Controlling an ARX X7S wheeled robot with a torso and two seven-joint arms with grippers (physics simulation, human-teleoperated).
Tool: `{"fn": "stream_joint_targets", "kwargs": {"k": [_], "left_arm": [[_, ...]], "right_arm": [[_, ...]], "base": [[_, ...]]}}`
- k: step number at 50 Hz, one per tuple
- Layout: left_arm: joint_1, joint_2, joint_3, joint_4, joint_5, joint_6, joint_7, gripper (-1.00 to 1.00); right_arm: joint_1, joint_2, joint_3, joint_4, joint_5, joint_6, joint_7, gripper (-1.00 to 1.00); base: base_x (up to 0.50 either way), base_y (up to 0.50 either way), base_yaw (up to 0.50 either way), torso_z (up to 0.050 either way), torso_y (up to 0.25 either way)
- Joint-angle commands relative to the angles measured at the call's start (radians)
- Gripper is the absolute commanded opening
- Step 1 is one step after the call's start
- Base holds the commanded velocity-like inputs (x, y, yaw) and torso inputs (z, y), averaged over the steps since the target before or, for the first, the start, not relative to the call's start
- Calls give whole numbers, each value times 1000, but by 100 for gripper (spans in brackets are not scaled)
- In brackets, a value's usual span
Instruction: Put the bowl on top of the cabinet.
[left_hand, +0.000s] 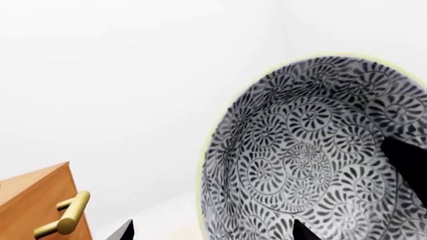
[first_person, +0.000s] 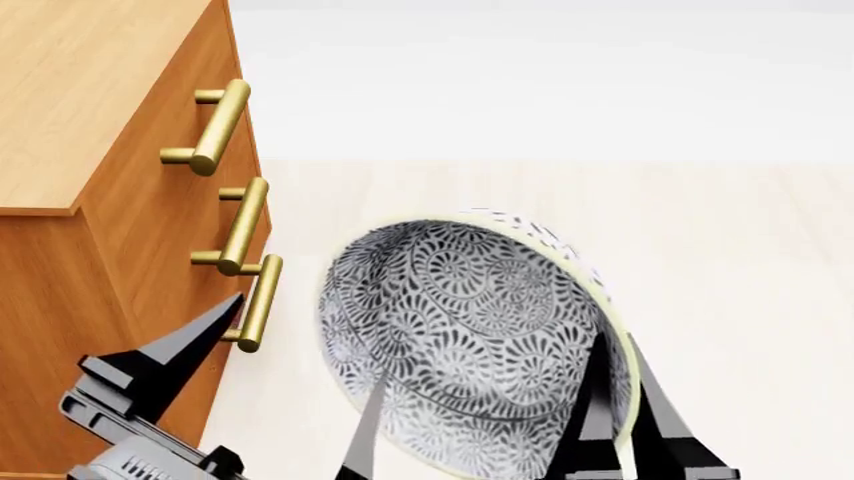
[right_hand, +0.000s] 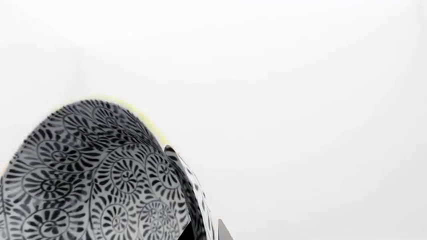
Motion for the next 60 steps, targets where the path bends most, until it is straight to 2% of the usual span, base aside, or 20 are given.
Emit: {"fn": "stream_joint_targets", "kwargs": {"k": [1,20,36,37,60], "left_arm": [[1,-3,-3,-11,-7,10,-4,100],[1,-9,-2,-22,-19,23,-5,100],[2,-15,-6,-33,-21,41,-14,100],[6,-14,-6,-32,-12,46,-25,-100],[8,-21,-4,-38,-24,56,-29,-100]], "right_arm": [[-33,12,1,-22,-18,-54,-21,-100],[-114,37,-4,-80,-46,-130,-37,-100],[-109,35,-8,-70,-52,-134,-37,-100],[-109,35,-9,-70,-51,-134,-37,-100],[-106,30,-7,-55,-57,-138,-26,-100]], "base": [[0,0,0,0,0],[0,0,0,0,1],[0,0,0,0,0],[0,0,0,0,0],[0,0,0,0,0]]}}
